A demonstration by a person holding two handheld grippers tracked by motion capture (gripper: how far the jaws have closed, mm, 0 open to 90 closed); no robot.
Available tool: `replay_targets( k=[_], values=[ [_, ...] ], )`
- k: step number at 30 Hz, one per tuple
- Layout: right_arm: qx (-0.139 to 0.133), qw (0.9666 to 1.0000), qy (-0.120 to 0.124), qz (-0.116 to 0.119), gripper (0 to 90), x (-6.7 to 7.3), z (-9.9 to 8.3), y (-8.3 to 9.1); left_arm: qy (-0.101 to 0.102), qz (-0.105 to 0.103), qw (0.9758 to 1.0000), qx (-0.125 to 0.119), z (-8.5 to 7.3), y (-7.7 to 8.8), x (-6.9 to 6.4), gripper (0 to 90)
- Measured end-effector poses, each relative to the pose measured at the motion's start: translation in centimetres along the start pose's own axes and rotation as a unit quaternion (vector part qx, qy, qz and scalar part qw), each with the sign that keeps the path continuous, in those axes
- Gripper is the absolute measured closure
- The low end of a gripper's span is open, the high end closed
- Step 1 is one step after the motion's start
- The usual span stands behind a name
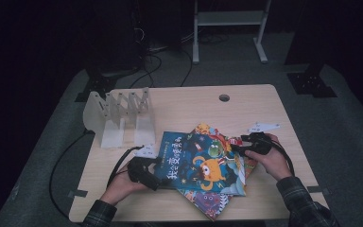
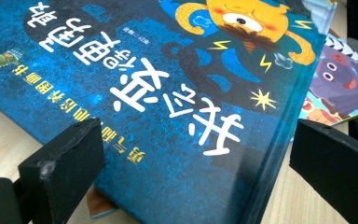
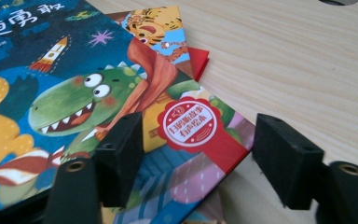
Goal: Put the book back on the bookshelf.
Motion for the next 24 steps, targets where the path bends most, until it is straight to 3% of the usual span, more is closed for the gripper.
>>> replay_targets(
  k=[3,5,11,15,24],
  values=[
    [-0.004,1.0000,-0.007,0.003,22.1,-0.2,0.3,-0.8,0.004,0.007,1.0000,-0.001,-0.1,0.2,0.4,1.9],
    [-0.005,1.0000,-0.006,0.005,21.1,-0.3,0.5,-1.1,0.005,0.011,0.9999,-0.003,-0.2,0.4,0.6,1.9],
    [-0.010,0.9996,-0.018,0.021,20.8,-0.1,0.8,-1.9,0.014,0.028,0.9995,-0.006,-0.5,1.2,1.6,1.5],
    [-0.014,0.9994,-0.006,0.030,21.1,0.2,0.8,-1.9,0.026,0.043,0.9987,-0.010,-0.9,1.9,2.3,0.1],
    [-0.016,0.9992,0.008,0.036,21.1,1.3,1.0,-2.0,0.034,0.059,0.9975,-0.015,-1.7,3.1,2.8,0.0]
  ],
)
Point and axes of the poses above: each handheld gripper's, and its own axes: y roughly backward along the jaws, z roughly out of its top, x roughly to its left, the point moved 9 cm from there along -y, roughly forward along the jaws, and after that the axes turned 6 degrees about -z, right-handed, at the moved point
